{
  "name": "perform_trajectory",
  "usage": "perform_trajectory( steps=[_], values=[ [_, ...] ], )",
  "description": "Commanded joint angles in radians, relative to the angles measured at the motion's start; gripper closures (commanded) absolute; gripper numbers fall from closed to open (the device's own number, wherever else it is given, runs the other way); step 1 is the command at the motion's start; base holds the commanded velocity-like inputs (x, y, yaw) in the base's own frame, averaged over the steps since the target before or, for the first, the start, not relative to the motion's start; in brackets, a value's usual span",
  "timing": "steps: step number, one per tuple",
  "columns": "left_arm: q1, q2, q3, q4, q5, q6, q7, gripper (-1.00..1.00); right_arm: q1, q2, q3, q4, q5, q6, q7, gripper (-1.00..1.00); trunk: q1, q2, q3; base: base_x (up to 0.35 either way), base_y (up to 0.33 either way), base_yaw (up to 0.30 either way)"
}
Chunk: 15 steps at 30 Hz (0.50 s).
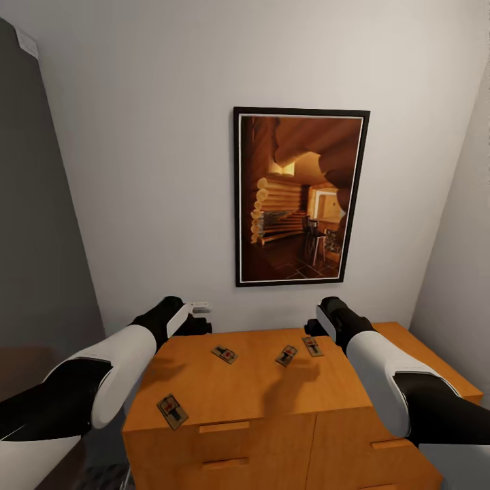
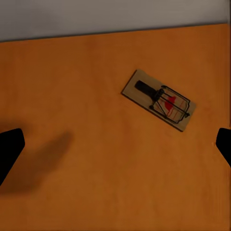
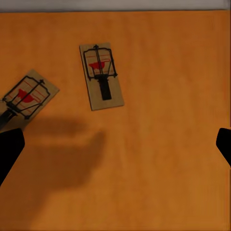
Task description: Take the four mousetraps from the cabinet in the bathroom and place them on the bathroom floor. Make sure all four end up on the same floor surface, and ensure that at least two of them are either under or directly next to the same bathroom sink.
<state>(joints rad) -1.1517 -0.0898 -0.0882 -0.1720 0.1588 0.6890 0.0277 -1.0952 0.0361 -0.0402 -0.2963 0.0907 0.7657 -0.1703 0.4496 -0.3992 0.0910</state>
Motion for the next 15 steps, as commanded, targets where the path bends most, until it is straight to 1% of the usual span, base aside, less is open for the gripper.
perform_trajectory(
  steps=[1,15],
  values=[
    [0.0,0.001,-0.008,-0.001,0.01,0.004,0.003,-1.0,0.0,0.001,-0.004,-0.001,0.009,0.005,0.002,-1.0,0.0,-0.001,-0.001,0.0,-0.063,0.0],
    [0.0,-0.001,-0.008,-0.002,0.009,0.004,0.003,-1.0,0.0,0.001,-0.004,-0.001,0.009,0.004,0.002,-1.0,0.0,-0.001,-0.001,0.0,-0.021,0.0]
  ],
)
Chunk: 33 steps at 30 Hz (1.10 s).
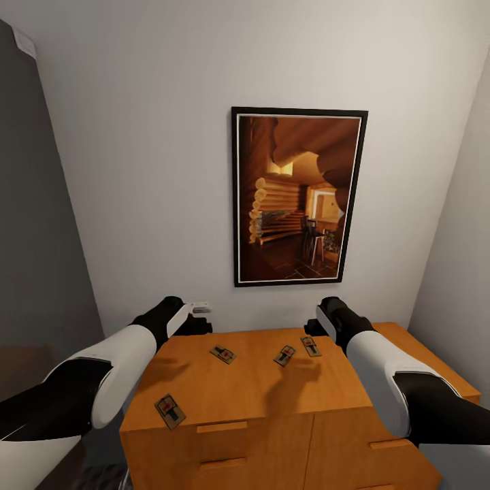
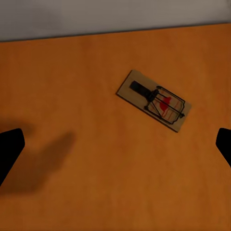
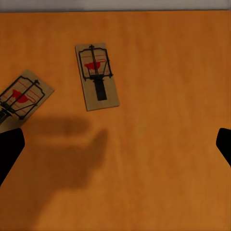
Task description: Take the four mousetraps from the cabinet in the bathroom and place them on the bathroom floor. Make sure all four end up on the same floor surface, and ensure that at least two of them are either under or directly next to the same bathroom sink.
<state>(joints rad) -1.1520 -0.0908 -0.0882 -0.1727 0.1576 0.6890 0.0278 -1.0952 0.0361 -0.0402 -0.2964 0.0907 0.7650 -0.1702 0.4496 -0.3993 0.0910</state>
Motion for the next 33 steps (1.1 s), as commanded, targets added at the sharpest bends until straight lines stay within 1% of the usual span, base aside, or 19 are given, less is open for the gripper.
perform_trajectory(
  steps=[1,26,33],
  values=[
    [0.0,0.0,-0.008,-0.002,0.01,0.004,0.003,-1.0,0.0,0.001,-0.004,-0.001,0.009,0.005,0.001,-1.0,0.0,-0.001,-0.001,0.0,-0.003,0.0],
    [0.0,0.0,-0.008,-0.002,0.01,0.003,0.003,-1.0,0.0,0.001,-0.004,-0.001,0.009,0.004,0.0,-1.0,0.0,-0.001,-0.001,0.0,-0.003,0.0],
    [0.0,0.0,-0.008,-0.002,0.01,0.004,0.003,-1.0,0.0,0.001,-0.004,-0.001,0.009,0.004,0.001,-1.0,0.0,-0.001,-0.001,0.0,-0.152,0.0]
  ],
)
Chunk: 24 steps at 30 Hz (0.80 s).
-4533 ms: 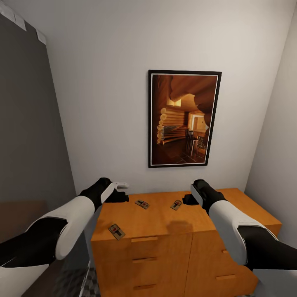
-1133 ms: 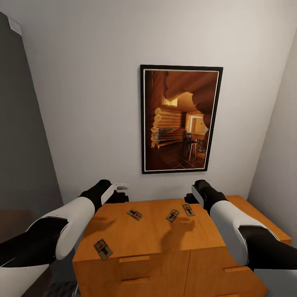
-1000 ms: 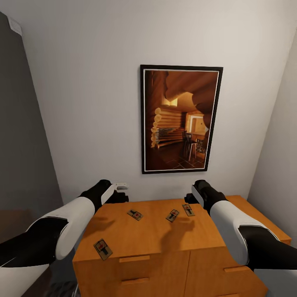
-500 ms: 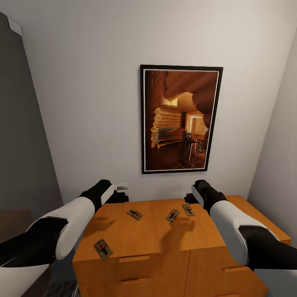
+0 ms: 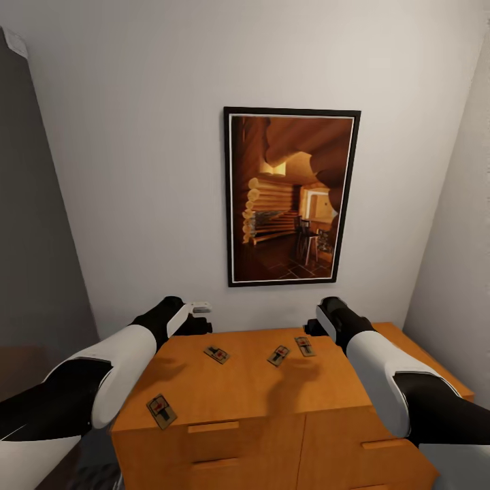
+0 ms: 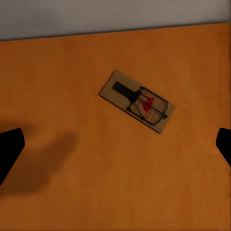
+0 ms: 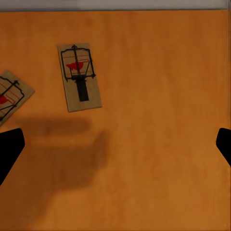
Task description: Take the four mousetraps from the cabinet in the bathroom and place them on the bathroom floor. Make sure all four end up on the same floor surface, and ensure that at least two of them are either under or directly next to the same bathroom sink.
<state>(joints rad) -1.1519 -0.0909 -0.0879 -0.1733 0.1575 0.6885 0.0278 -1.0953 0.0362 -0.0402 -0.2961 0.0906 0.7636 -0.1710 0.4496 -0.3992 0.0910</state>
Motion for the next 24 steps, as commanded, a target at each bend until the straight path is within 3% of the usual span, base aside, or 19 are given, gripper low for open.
perform_trajectory(
  steps=[1,24],
  values=[
    [0.0,0.0,-0.008,-0.001,0.01,0.004,0.003,-1.0,0.0,0.001,-0.004,-0.001,0.009,0.005,0.002,-1.0,0.0,-0.001,-0.001,0.0,-0.181,0.0],
    [0.0,0.0,-0.008,-0.002,0.01,0.004,0.003,-1.0,0.0,0.001,-0.004,-0.001,0.009,0.005,0.001,-1.0,0.0,-0.001,-0.001,0.0,-0.035,0.0]
  ],
)
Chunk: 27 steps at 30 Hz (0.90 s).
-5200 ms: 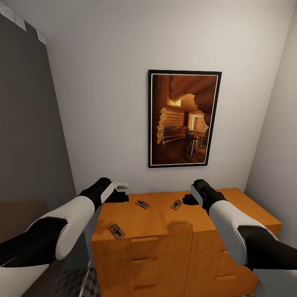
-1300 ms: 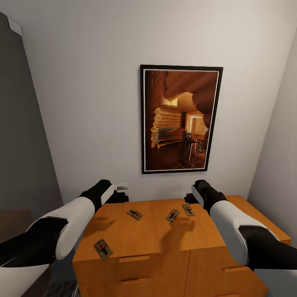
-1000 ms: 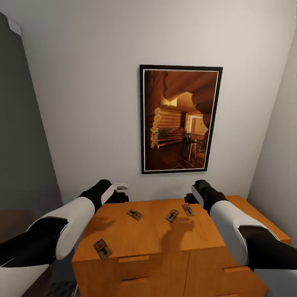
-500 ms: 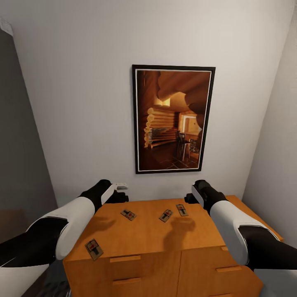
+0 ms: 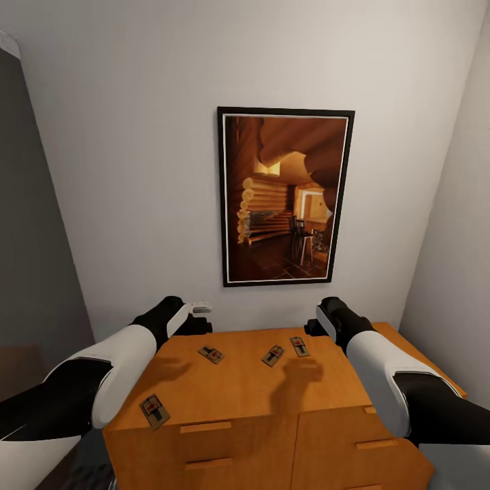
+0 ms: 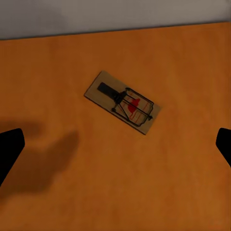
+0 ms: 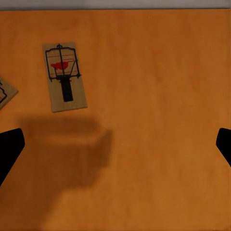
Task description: Take the four mousetraps from the cabinet in the bathroom and place them on the bathroom floor. Make sure all four end up on the same floor surface, and ensure that at least two of them are either under or directly next to the same bathroom sink.
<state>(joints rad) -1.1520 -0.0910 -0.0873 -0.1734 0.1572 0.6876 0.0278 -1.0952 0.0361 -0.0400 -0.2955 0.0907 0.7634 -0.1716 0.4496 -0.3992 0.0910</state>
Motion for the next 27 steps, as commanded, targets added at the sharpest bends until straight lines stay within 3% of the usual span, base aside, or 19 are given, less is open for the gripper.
perform_trajectory(
  steps=[1,27],
  values=[
    [0.0,0.0,-0.008,-0.001,0.01,0.004,0.003,-1.0,0.0,0.001,-0.004,-0.001,0.009,0.005,0.001,-1.0,0.0,-0.001,-0.001,0.0,-0.001,0.0],
    [0.0,0.0,-0.008,-0.001,0.009,0.004,0.003,-1.0,0.0,-0.001,-0.004,-0.001,0.009,0.005,0.001,-1.0,0.0,-0.001,-0.001,0.073,0.0,0.0]
  ],
)
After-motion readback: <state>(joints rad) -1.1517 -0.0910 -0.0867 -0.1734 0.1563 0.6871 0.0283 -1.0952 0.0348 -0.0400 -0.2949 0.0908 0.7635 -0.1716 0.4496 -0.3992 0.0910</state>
